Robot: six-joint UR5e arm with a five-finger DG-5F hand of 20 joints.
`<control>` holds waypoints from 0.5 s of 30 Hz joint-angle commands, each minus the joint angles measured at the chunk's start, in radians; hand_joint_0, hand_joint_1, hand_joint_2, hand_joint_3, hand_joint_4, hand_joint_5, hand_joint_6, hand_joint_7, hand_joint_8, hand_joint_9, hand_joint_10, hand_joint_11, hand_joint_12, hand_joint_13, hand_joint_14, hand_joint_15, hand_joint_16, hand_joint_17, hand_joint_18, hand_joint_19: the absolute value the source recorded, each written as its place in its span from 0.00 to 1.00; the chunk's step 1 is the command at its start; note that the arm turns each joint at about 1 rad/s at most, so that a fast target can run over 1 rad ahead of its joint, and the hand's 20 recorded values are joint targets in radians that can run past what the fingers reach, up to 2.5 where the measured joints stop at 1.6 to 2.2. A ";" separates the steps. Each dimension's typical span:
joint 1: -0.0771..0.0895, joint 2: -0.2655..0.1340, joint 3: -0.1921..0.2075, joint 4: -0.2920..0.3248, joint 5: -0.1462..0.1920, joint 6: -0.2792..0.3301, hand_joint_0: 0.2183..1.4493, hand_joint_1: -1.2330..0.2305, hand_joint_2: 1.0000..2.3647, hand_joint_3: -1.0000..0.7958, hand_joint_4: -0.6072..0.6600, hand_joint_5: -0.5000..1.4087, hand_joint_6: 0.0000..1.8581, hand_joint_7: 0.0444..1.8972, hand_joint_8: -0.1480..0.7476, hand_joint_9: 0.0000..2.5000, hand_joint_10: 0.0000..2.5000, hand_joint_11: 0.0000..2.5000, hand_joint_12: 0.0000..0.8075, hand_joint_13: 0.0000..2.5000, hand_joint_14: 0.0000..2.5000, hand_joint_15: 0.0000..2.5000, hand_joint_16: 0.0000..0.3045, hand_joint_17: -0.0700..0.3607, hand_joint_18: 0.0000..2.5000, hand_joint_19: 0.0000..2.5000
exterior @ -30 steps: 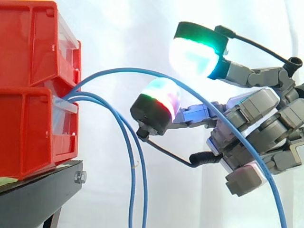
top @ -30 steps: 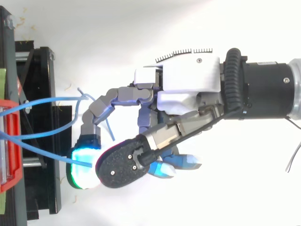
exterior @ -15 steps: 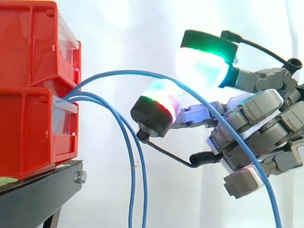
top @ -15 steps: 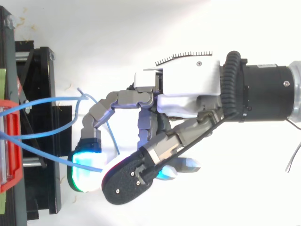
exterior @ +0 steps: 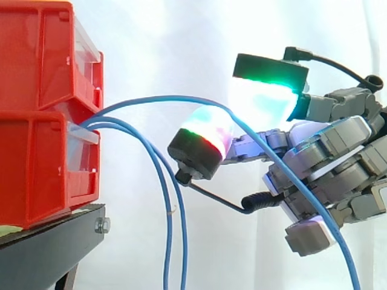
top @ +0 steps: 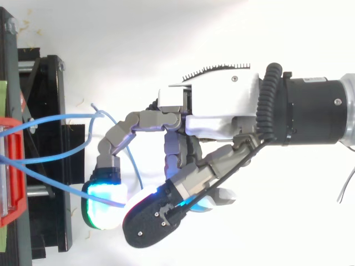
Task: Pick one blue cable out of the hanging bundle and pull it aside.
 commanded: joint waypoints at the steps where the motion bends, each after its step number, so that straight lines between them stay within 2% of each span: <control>1: 0.001 0.000 -0.001 0.000 0.000 -0.006 0.25 0.38 0.00 0.29 0.34 0.26 0.45 0.44 0.38 0.65 0.01 0.51 0.39 0.69 0.01 0.49 0.16 0.41 0.38 0.32; 8: 0.001 0.000 0.000 0.002 0.003 -0.020 0.21 0.42 0.00 0.28 0.35 0.27 0.45 0.44 0.39 0.66 0.01 0.49 0.43 0.68 0.01 0.45 0.17 0.43 0.39 0.31; 12: 0.001 0.000 0.000 0.000 0.003 -0.021 0.28 0.36 0.00 0.30 0.35 0.26 0.45 0.44 0.36 0.65 0.01 0.50 0.39 0.66 0.01 0.46 0.15 0.40 0.37 0.32; 15: 0.001 0.000 -0.001 0.000 0.000 -0.023 0.30 0.31 0.01 0.35 0.36 0.27 0.45 0.44 0.38 0.66 0.01 0.50 0.41 0.66 0.01 0.44 0.16 0.41 0.39 0.31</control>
